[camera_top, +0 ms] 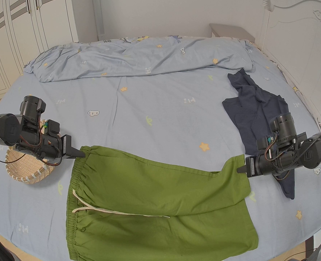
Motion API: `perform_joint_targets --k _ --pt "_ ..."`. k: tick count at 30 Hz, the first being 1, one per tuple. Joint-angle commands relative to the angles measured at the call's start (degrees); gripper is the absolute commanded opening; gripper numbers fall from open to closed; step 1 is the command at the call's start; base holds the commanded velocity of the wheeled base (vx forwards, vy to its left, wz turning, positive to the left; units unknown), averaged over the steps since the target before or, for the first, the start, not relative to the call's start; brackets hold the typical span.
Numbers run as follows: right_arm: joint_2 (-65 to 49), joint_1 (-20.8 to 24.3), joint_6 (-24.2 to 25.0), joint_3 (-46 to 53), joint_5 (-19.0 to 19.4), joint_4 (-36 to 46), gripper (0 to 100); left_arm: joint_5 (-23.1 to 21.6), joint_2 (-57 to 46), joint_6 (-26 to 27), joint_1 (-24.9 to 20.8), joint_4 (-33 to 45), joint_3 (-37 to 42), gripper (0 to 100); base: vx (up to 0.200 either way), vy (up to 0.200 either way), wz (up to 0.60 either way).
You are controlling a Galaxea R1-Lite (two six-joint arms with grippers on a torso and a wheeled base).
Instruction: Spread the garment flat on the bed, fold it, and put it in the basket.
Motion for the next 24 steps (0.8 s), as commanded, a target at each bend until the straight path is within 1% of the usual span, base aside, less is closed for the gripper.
perform_joint_targets --k 1,4,7,10,15,17,18,19,20,22,24 --pt "-1.15 1.75 -0.21 -5.35 -0.16 2.56 0 0.08 -1.15 -0.07 0.24 -1.57 0.83 0 0.0 0.0 0.0" --pt "-1.15 2.27 -0.12 -10.0 -0.16 6.51 0 0.08 -0.71 -0.16 0.68 -3.85 1.62 0 0.0 0.0 0.0" --pt "-1.15 2.27 -0.12 -11.94 -0.25 6.78 0 0.08 -0.45 -0.25 0.95 -4.73 1.71 0 0.0 0.0 0.0" --pt "-0.98 2.27 -0.3 -15.1 -2.62 6.69 0 0.08 0.08 -0.43 2.35 -6.31 1.71 0 0.0 0.0 0.0" --pt "0.96 2.18 -0.91 -19.67 -4.03 6.69 0 0.08 0.87 -0.69 3.58 -8.86 1.71 0 0.0 0.0 0.0" --pt "4.03 2.36 -0.83 -22.57 -7.37 5.55 0 0.08 1.14 -0.95 4.29 -10.36 1.71 0 0.0 0.0 0.0" --pt "4.21 2.36 -0.83 -22.66 -7.63 5.46 0 0.08 1.14 -0.95 4.38 -10.36 1.71 0 0.0 0.0 0.0" --pt "6.58 2.89 -0.83 -24.33 -10.09 3.17 0 0.08 1.58 -1.04 4.9 -11.41 1.71 0 0.0 0.0 0.0" --pt "7.81 3.24 -0.83 -25.21 -11.15 1.42 0 0.08 1.75 -1.04 5.25 -12.03 1.71 0 0.0 0.0 0.0" --pt "9.92 3.33 -0.91 -26.35 -12.29 -1.84 0 0.08 1.93 -1.04 5.87 -12.99 1.71 0 0.0 0.0 0.0" --pt "11.68 3.42 -1.0 -27.67 -12.64 -3.94 0 0.08 2.1 -0.95 6.4 -13.17 1.71 0 0.0 0.0 0.0"
